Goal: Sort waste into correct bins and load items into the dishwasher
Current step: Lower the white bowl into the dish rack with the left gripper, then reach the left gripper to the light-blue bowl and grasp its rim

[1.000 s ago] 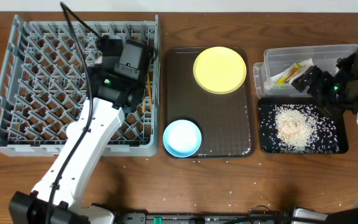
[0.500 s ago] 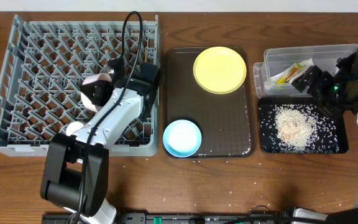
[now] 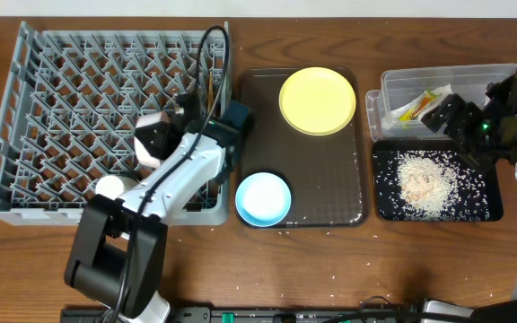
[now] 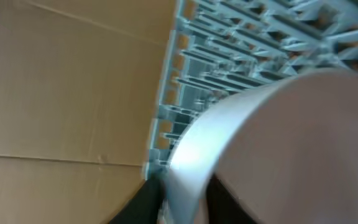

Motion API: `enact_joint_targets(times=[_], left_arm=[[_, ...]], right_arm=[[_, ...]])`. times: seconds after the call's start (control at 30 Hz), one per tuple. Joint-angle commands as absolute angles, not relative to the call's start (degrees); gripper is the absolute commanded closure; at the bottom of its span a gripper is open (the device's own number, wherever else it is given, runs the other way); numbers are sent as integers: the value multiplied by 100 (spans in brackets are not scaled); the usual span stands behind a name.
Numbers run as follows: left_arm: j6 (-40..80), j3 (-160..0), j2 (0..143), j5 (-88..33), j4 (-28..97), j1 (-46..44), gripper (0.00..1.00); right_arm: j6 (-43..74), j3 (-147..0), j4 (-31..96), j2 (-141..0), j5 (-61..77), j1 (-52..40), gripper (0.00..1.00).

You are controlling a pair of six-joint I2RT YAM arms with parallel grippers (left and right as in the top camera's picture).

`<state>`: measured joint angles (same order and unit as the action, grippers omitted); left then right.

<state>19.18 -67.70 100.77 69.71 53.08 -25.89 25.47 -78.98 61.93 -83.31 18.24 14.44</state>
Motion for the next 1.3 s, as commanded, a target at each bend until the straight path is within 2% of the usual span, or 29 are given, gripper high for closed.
enact_joint_targets(times=[0.0, 0.07, 0.27, 0.4, 0.43, 0.47, 0.5, 0.67, 0.8, 1.03, 1.27], left_arm=[[2047, -6707, 10071, 6263, 5330, -2858, 60], [2047, -6709, 10068, 5986, 5325, -3013, 56], [2051, -6976, 9666, 4877, 5151, -3605, 55], [2049, -7181, 8823, 2609, 4355, -3671, 56], [2049, -7181, 8680, 2204, 4195, -3669, 59], [2049, -7181, 8552, 1804, 4042, -3669, 70], [2053, -7181, 8416, 1135, 3876, -3673, 92], [2440, -6967, 8613, 460, 4235, -3675, 92], [2462, -6606, 9096, -62, 3990, -3675, 93], [2329, -6558, 10431, -1000, 3234, -4143, 93], [2296, -6729, 10586, -2167, 1979, -4521, 92]], right_arm=[[2611, -7937, 6191, -8324, 1848, 1422, 1], [2613, -7937, 6182, -8324, 1848, 1422, 1], [2615, -7937, 6167, -8324, 1850, 1422, 1], [2615, -7937, 6169, -8324, 1850, 1422, 1], [2615, -7937, 6169, -8324, 1850, 1422, 1], [2615, -7937, 6169, -8324, 1850, 1422, 1], [2615, -7937, 6165, -8324, 1848, 1422, 1], [2615, -7937, 6152, -8324, 1850, 1422, 1], [2615, -7937, 6149, -8324, 1848, 1422, 1], [2615, -7937, 6110, -8324, 1848, 1417, 1], [2617, -7937, 6106, -8324, 1848, 1417, 1]])
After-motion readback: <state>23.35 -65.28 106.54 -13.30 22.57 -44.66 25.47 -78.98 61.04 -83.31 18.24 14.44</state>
